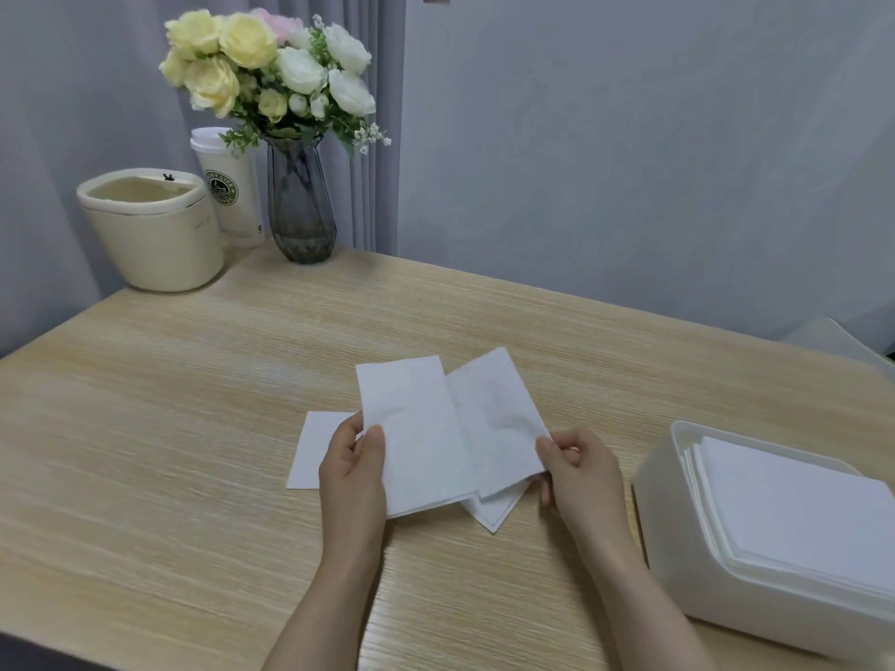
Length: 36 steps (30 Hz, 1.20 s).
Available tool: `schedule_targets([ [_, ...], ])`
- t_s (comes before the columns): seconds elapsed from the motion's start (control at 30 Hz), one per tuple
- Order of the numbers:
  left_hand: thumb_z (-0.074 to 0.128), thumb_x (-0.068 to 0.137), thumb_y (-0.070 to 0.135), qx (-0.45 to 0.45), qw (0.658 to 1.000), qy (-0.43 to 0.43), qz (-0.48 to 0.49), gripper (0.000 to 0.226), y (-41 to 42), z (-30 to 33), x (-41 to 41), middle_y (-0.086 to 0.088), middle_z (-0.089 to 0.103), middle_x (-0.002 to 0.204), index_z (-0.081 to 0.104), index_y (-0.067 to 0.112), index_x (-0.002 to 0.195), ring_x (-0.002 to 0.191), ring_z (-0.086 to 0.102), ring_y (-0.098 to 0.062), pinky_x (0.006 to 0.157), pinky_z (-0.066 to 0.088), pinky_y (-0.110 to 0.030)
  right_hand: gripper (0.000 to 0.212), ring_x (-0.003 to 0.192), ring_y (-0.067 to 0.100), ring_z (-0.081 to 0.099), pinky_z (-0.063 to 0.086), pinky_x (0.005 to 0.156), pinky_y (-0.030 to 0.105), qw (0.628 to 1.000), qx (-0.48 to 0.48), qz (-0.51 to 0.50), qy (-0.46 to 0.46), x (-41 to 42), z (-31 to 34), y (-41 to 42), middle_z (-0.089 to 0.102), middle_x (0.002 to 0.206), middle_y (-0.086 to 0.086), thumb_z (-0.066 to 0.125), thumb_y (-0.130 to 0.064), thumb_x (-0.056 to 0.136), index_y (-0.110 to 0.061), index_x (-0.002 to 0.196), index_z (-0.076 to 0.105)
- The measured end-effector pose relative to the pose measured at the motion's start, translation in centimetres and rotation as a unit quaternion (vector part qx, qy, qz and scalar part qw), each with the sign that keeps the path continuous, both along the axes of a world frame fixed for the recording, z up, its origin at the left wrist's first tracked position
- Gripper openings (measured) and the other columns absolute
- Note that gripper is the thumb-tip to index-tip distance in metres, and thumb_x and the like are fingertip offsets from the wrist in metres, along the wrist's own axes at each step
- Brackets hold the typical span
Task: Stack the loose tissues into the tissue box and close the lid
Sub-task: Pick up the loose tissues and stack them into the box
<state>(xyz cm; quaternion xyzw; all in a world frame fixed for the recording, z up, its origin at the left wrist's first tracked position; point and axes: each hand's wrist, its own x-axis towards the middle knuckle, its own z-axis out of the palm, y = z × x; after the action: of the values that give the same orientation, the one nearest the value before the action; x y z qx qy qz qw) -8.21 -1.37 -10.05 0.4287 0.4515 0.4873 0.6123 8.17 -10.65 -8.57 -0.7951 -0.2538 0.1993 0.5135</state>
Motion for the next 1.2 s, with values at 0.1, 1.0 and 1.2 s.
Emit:
schedule_targets([
  [0.1, 0.046, 0.102, 0.013, -0.009, 1.0, -0.005, -0.017, 0.022, 0.0, -0.1, 0.2, 0.008, 0.069, 0.085, 0.065, 0.021, 0.098, 0.073, 0.061, -0.004, 0.064, 0.045, -0.02, 0.01, 0.032, 0.015, 0.038, 0.03, 0.036, 0.024, 0.994, 0.021, -0.001, 0.104, -0.4, -0.4, -1.5, 0.055, 0.051, 0.014, 0.048, -0.012, 0.099, -0.008, 0.097, 0.057],
  [1.0, 0.043, 0.103, 0.012, 0.002, 0.998, 0.014, -0.062, 0.025, -0.4, -0.2, 0.7, 0.008, 0.073, 0.087, 0.067, 0.019, 0.103, 0.077, 0.065, -0.004, 0.067, 0.05, -0.02, 0.011, 0.03, 0.015, 0.029, 0.021, 0.034, 0.019, 0.97, 0.09, 0.089, 0.207, -3.2, -0.1, -1.9, 0.051, 0.05, 0.017, 0.062, -0.017, 0.092, -0.007, 0.095, 0.067],
  [1.2, 0.043, 0.103, 0.013, 0.02, 0.996, 0.038, -0.075, 0.026, -0.6, -0.4, 0.7, 0.004, 0.073, 0.095, 0.067, 0.018, 0.107, 0.085, 0.065, -0.009, 0.079, 0.05, -0.028, 0.012, 0.03, 0.012, 0.031, 0.024, 0.033, 0.018, 0.981, 0.062, 0.062, 0.172, -2.7, -0.4, -2.2, 0.047, 0.044, 0.013, 0.061, -0.016, 0.093, -0.012, 0.085, 0.07],
])
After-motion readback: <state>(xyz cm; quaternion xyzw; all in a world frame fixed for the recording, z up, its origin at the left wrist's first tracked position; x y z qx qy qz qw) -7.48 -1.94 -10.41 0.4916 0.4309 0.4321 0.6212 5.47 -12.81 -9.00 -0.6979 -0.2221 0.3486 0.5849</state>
